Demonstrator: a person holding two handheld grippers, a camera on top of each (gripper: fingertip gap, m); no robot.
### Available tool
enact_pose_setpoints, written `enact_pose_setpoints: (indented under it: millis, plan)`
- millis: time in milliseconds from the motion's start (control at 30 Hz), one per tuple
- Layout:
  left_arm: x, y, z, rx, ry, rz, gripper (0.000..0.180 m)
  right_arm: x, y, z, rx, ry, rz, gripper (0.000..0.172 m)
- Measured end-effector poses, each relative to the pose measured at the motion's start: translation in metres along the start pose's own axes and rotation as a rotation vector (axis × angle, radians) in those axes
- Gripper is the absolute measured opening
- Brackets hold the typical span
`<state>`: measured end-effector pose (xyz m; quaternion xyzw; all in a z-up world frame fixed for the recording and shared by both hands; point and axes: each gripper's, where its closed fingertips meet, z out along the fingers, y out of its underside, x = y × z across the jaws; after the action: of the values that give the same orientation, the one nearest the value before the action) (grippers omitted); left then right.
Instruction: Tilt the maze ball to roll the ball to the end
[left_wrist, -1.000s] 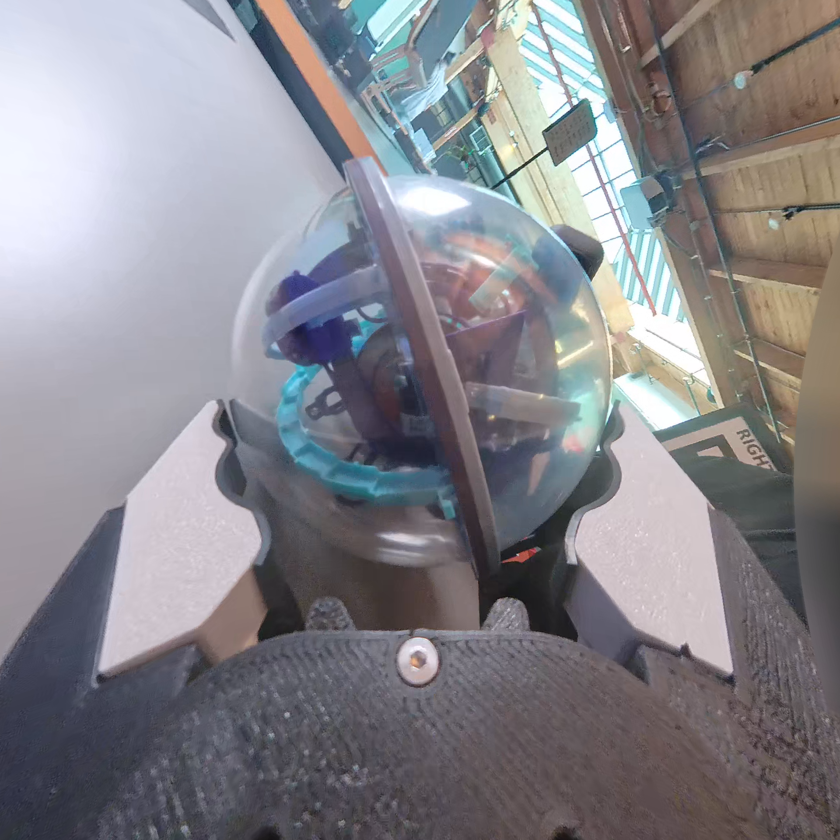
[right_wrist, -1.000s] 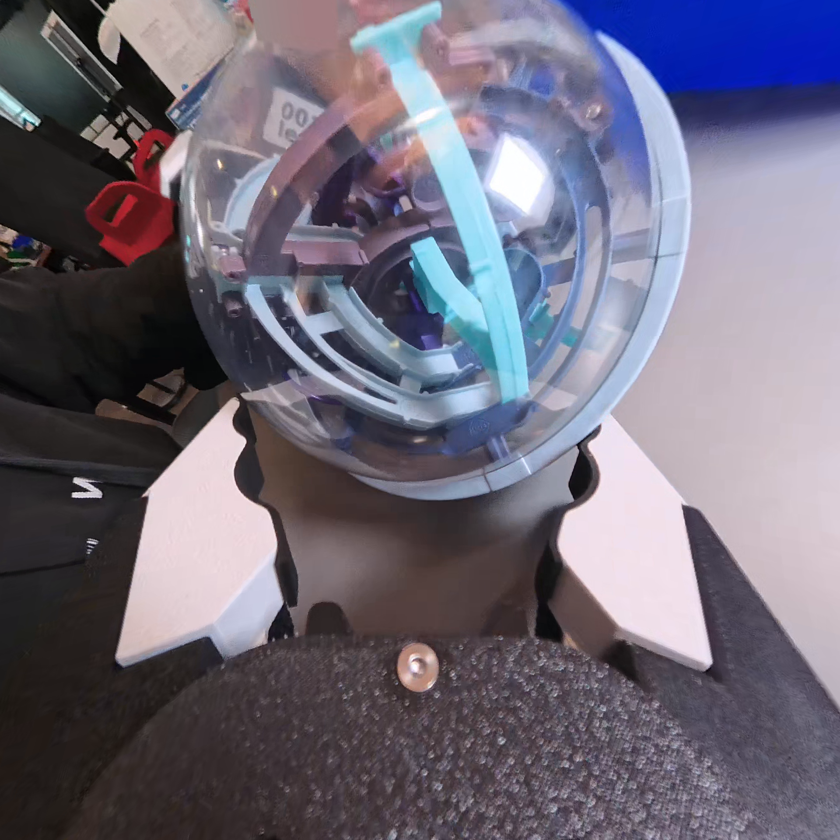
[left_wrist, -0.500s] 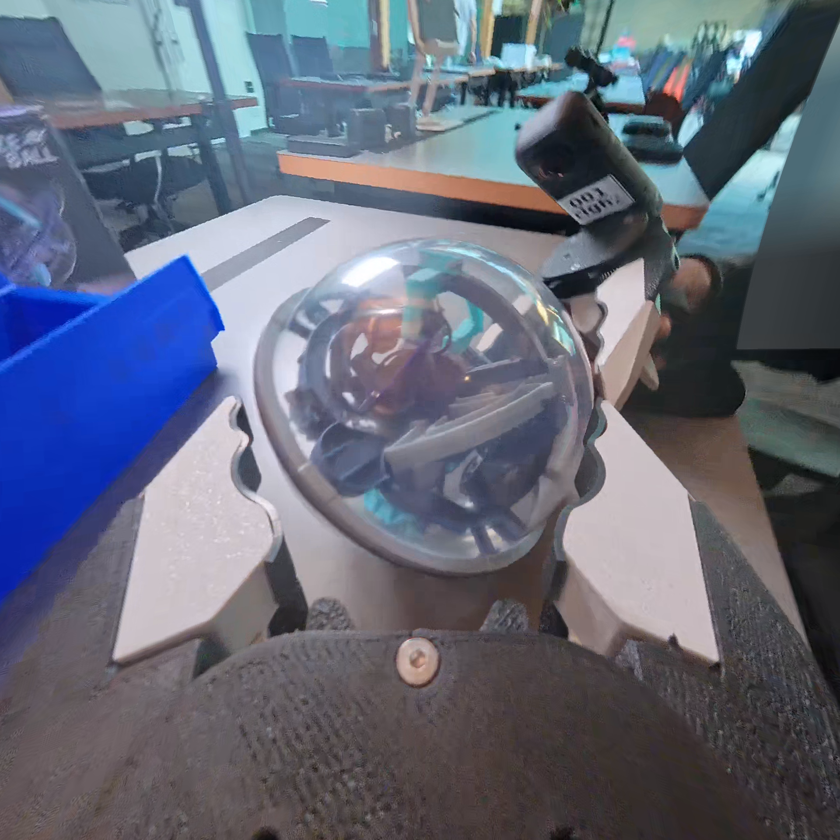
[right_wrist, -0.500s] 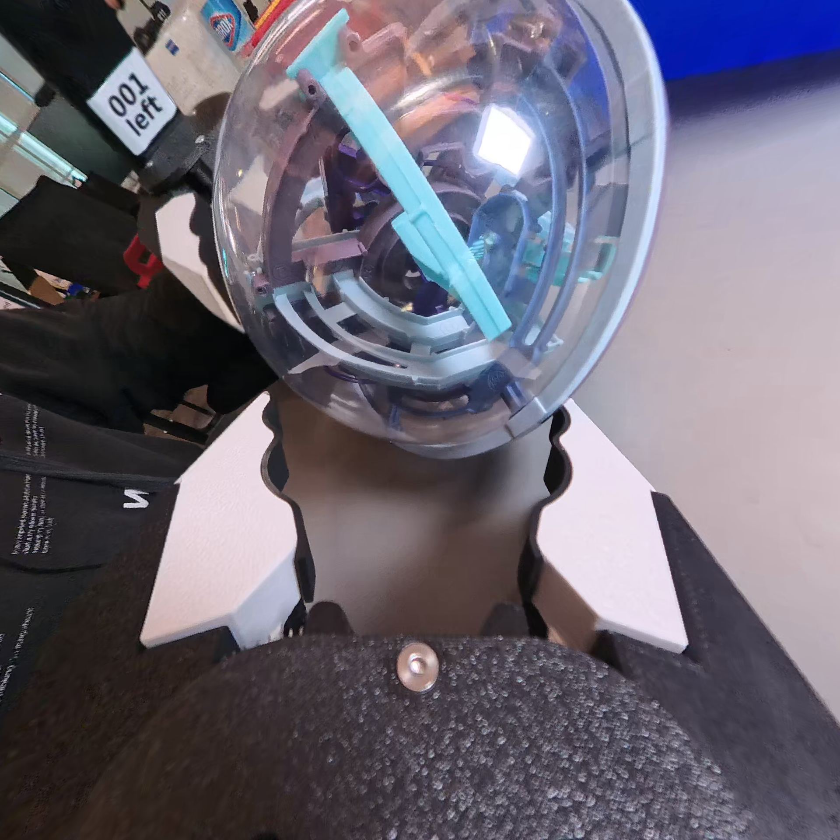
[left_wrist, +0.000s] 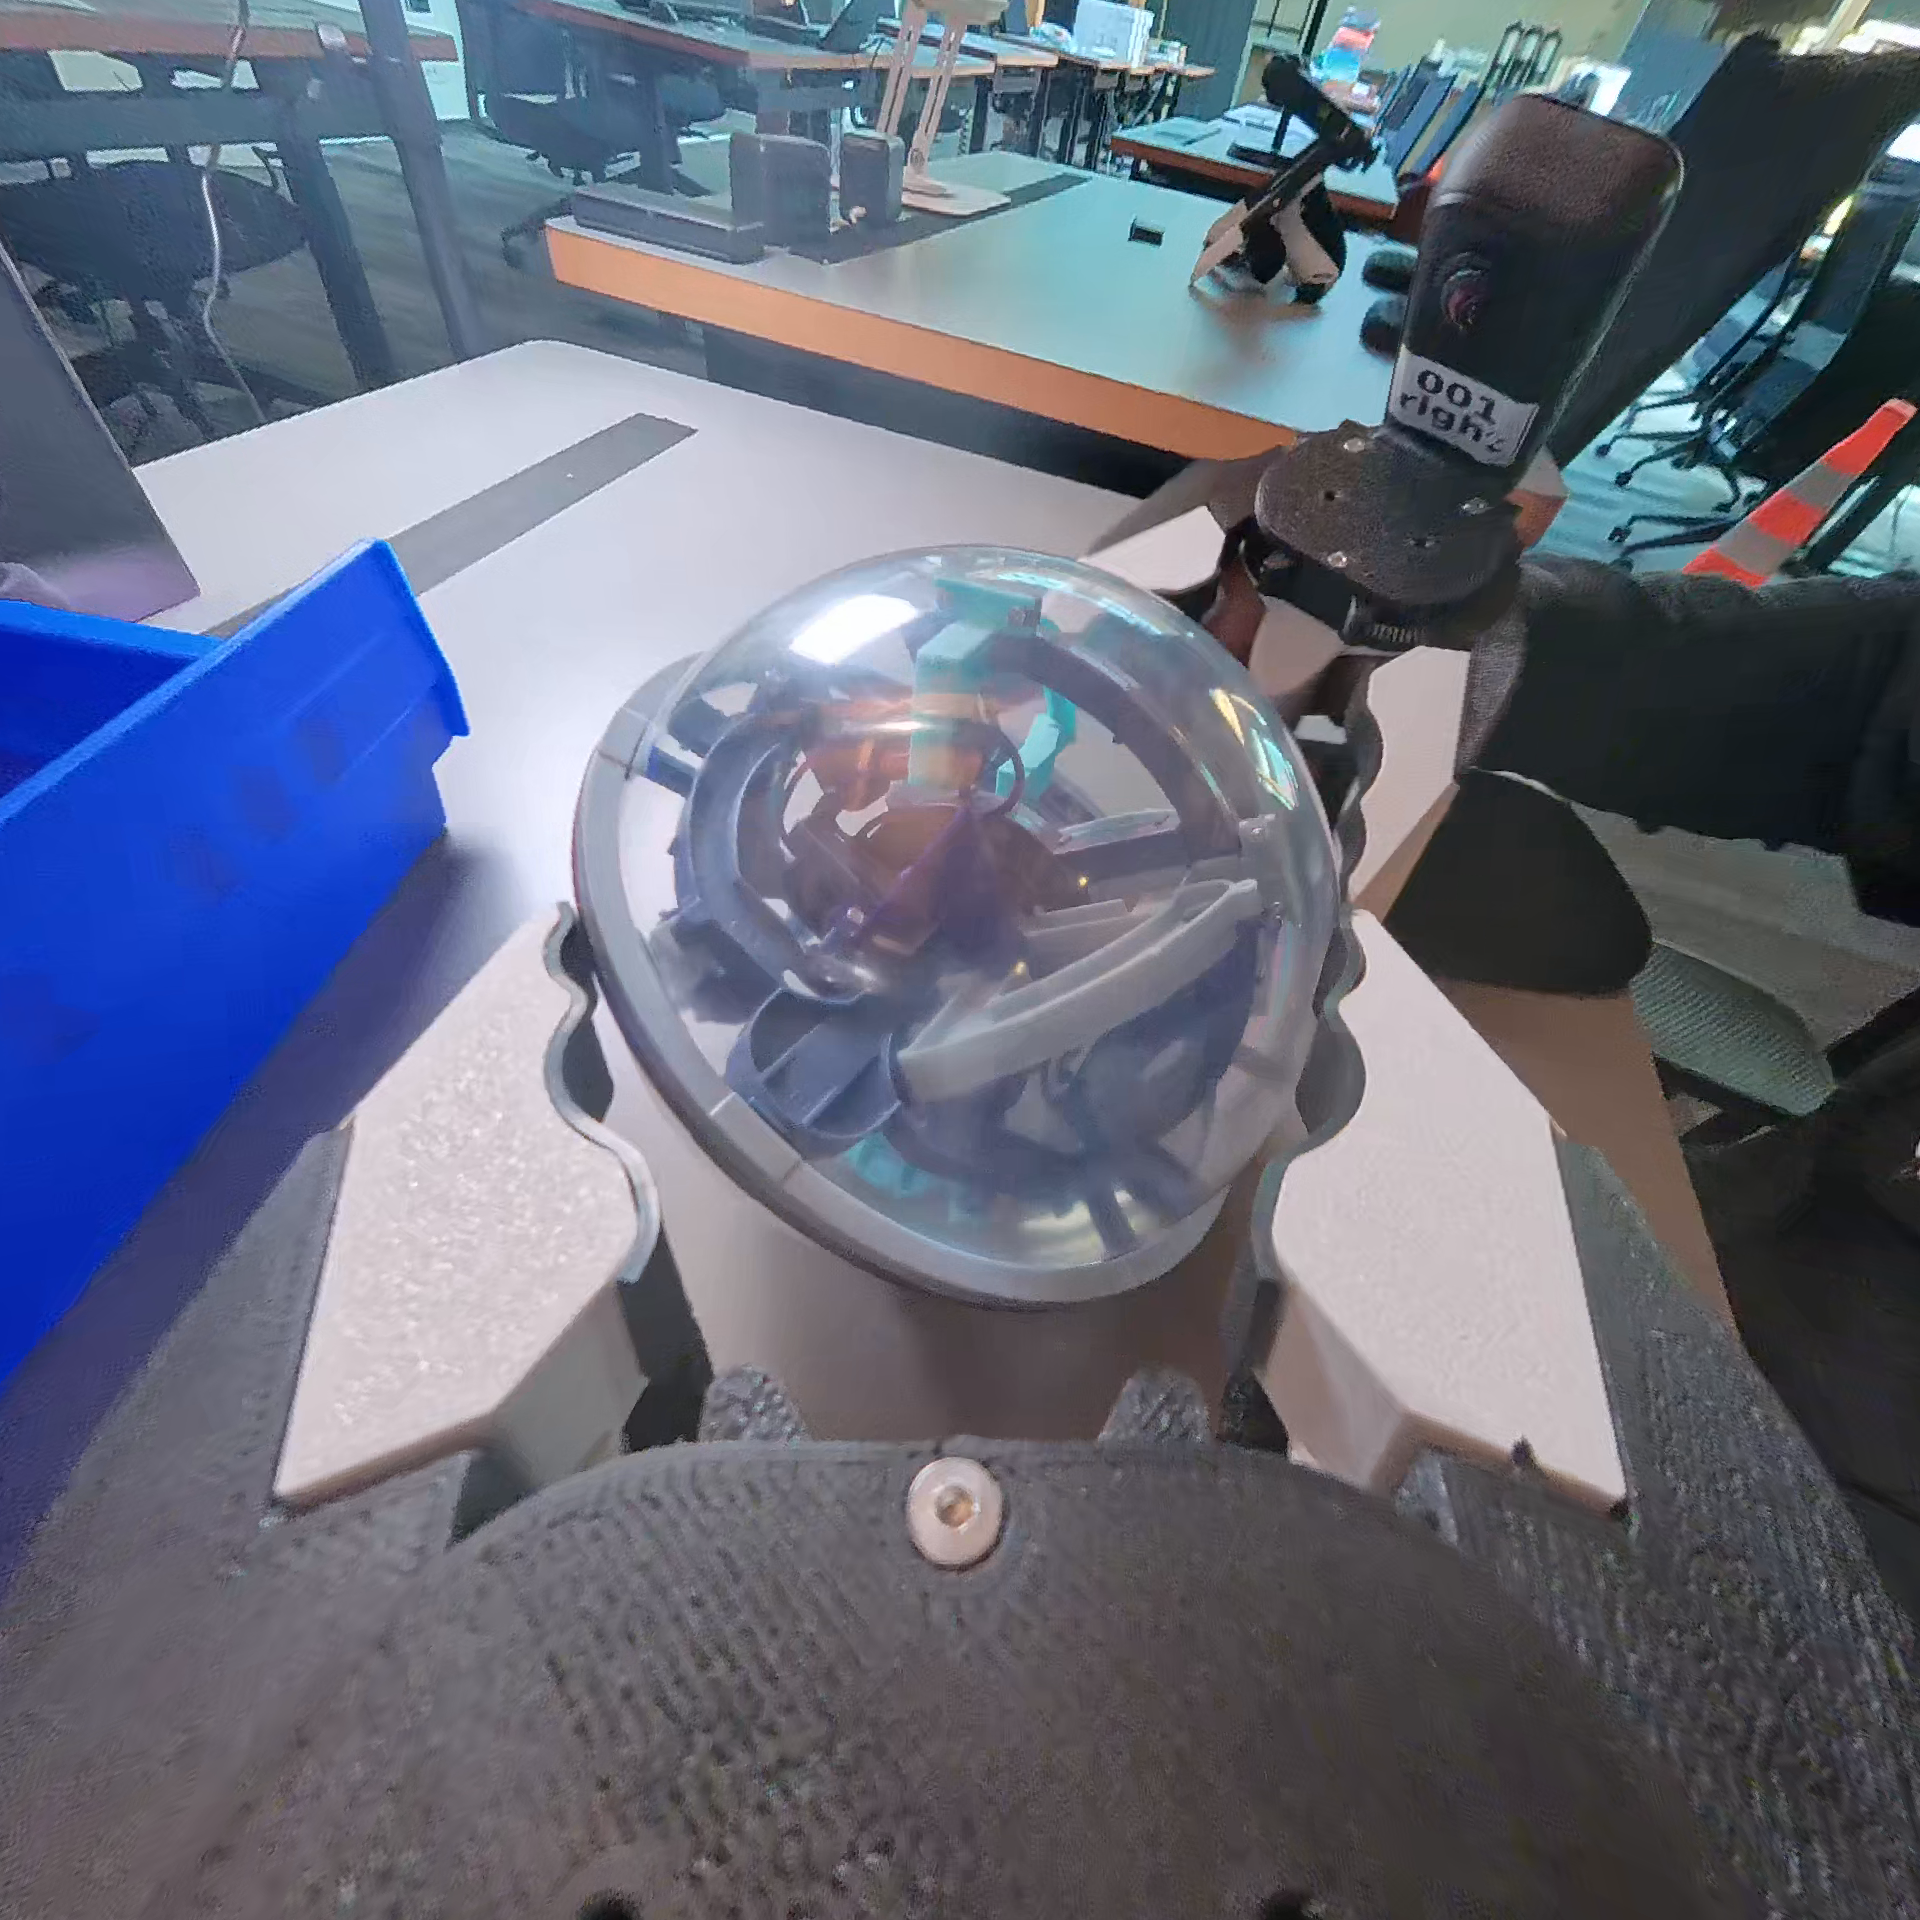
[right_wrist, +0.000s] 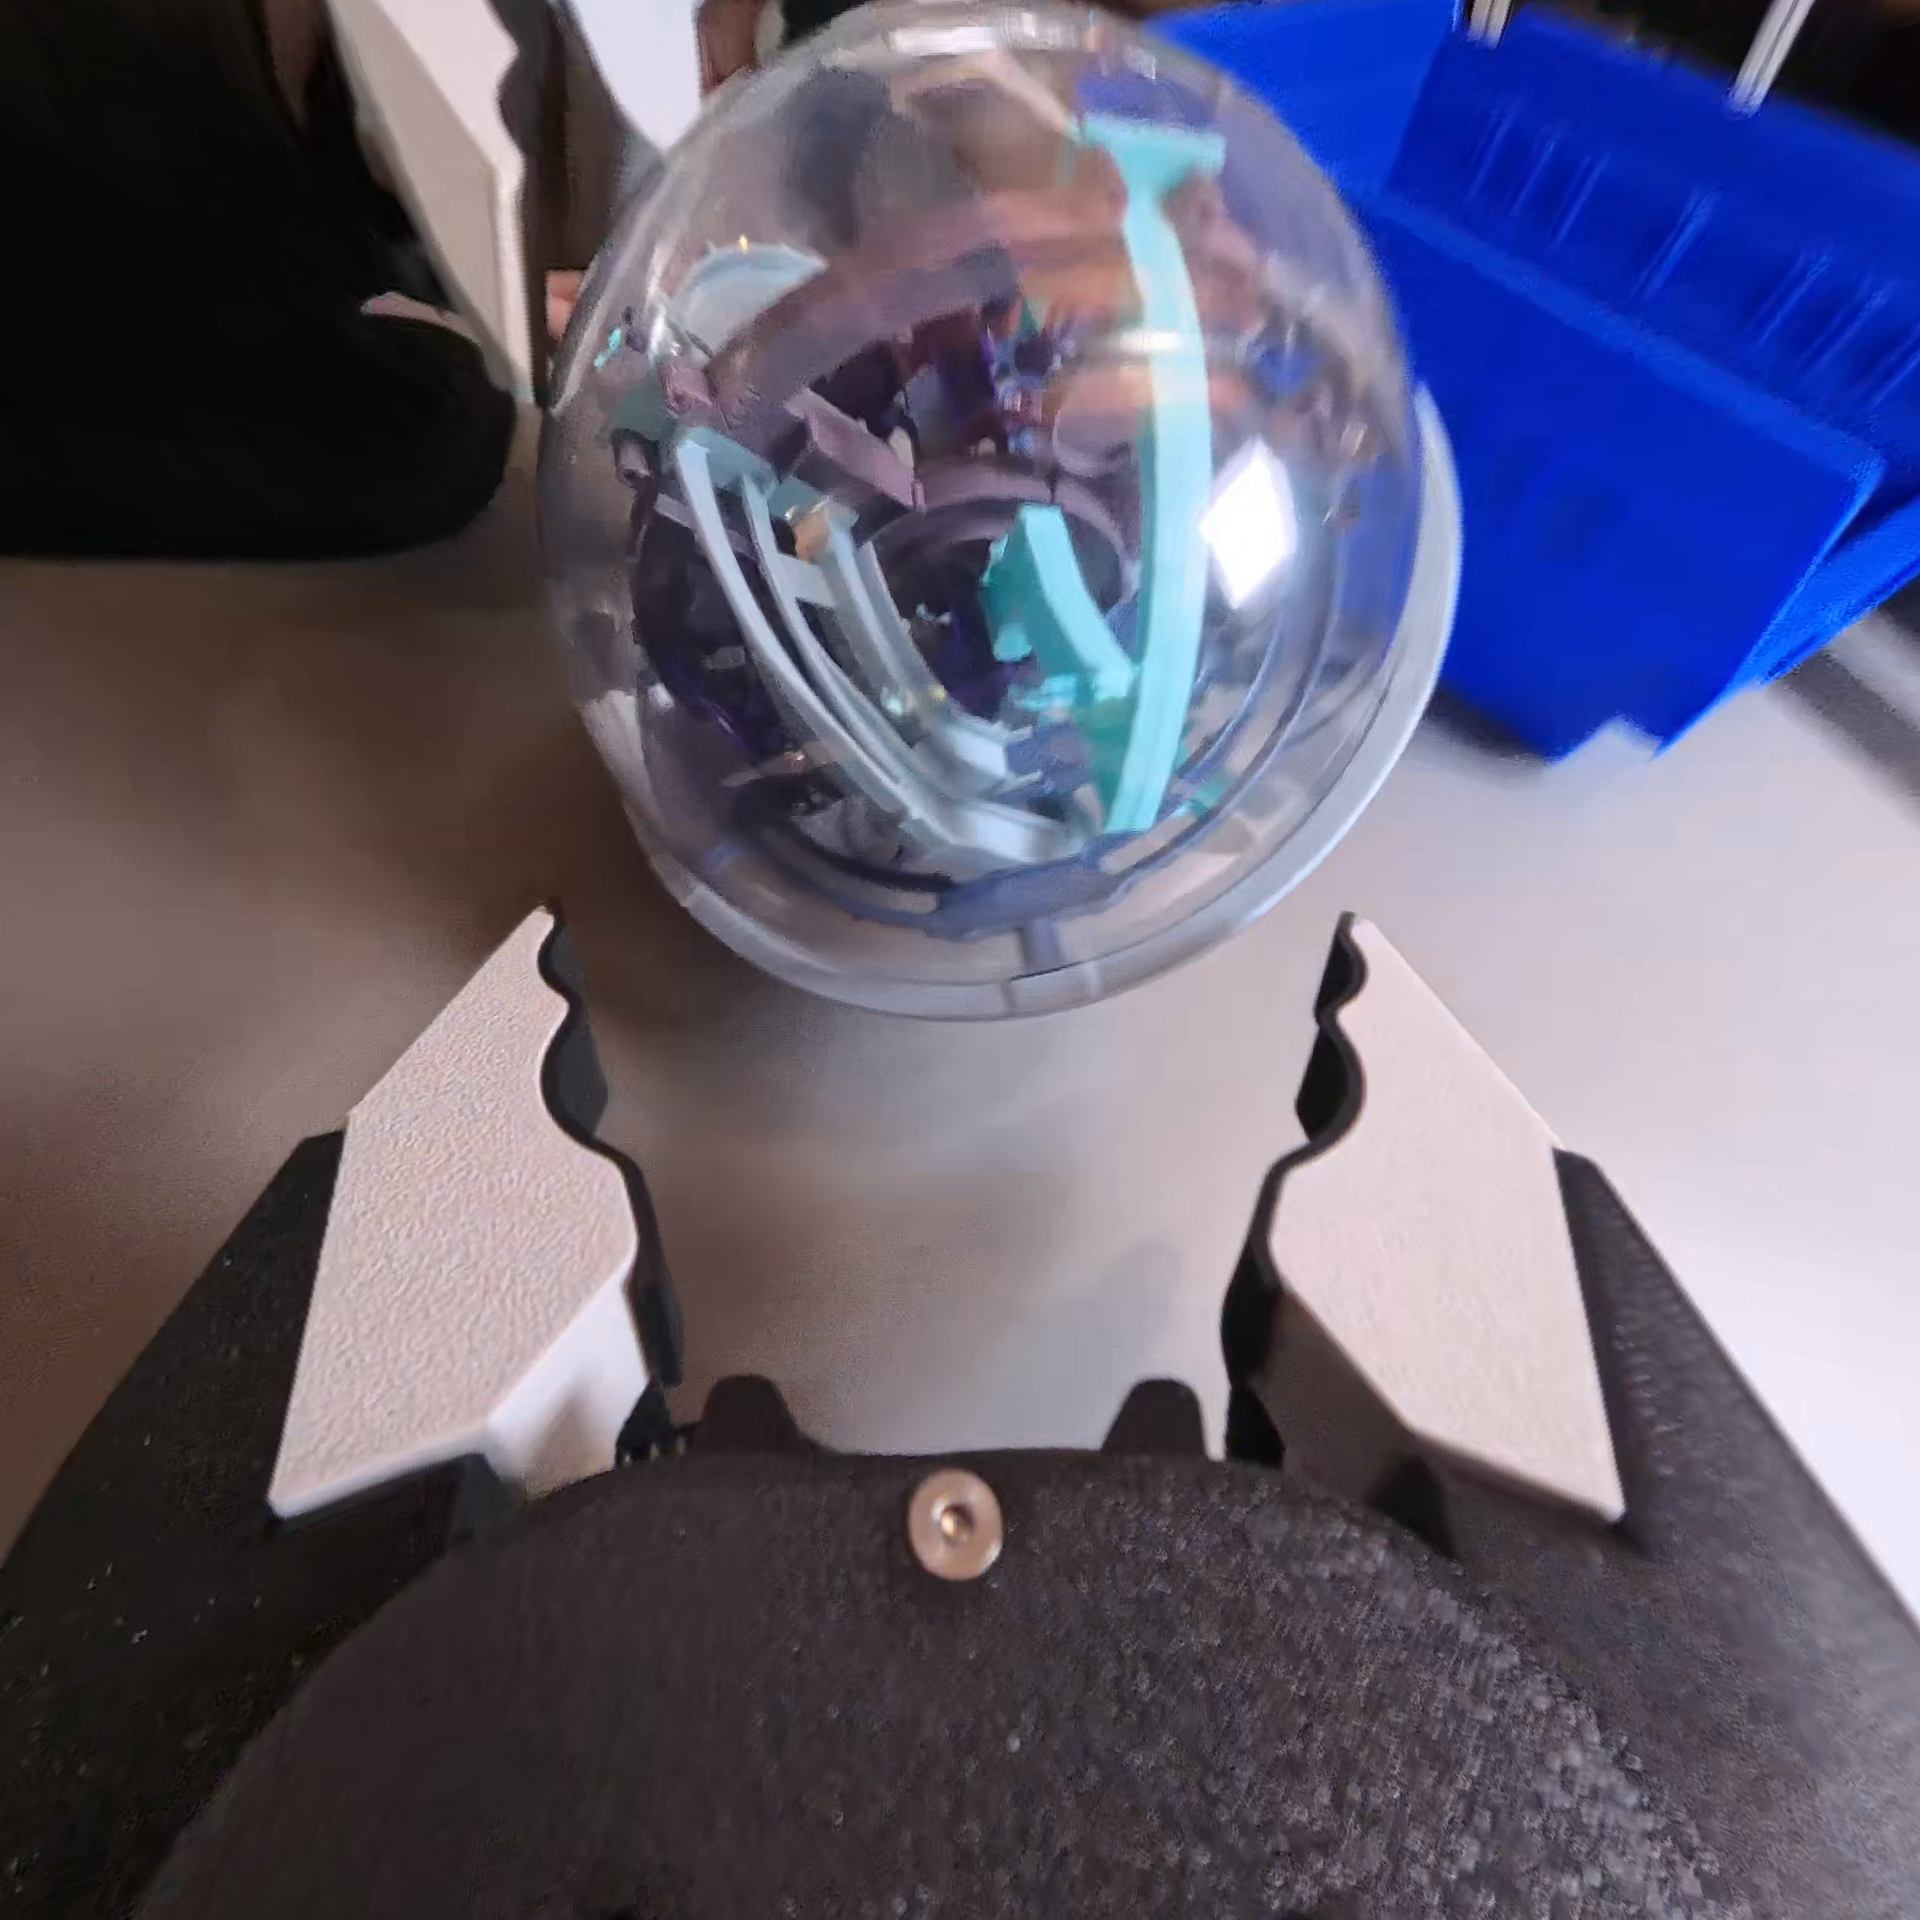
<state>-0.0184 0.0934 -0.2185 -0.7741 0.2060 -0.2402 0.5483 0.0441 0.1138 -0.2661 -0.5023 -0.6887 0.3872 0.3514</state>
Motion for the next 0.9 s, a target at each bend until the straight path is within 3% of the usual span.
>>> enact_pose_setpoints:
  millis: [133,233,400,633,700,900]
  plan:
    - [-0.008,-0.008,0.005,0.026,0.017,-0.048,0.132,0.021,-0.016,0.001,0.09,-0.001,-0.24,0.139]
    - [-0.014,-0.013,0.011,0.043,0.034,-0.078,0.132,0.022,-0.02,0.012,0.107,-0.055,-0.313,0.14]
    - [-0.02,-0.016,0.013,0.079,0.058,-0.093,0.134,0.028,-0.023,0.02,0.164,-0.106,-0.218,0.135]
    - [-0.005,0.003,0.008,0.02,0.008,0.166,0.154,0.025,-0.022,0.022,0.202,-0.173,-0.118,0.134]
    - [-0.009,0.011,0.01,0.001,-0.026,0.196,0.153,0.022,-0.024,0.021,0.215,-0.189,-0.086,0.133]
    - [-0.012,0.019,0.014,0.006,-0.012,0.126,0.153,0.02,-0.029,0.018,0.217,-0.194,-0.026,0.132]
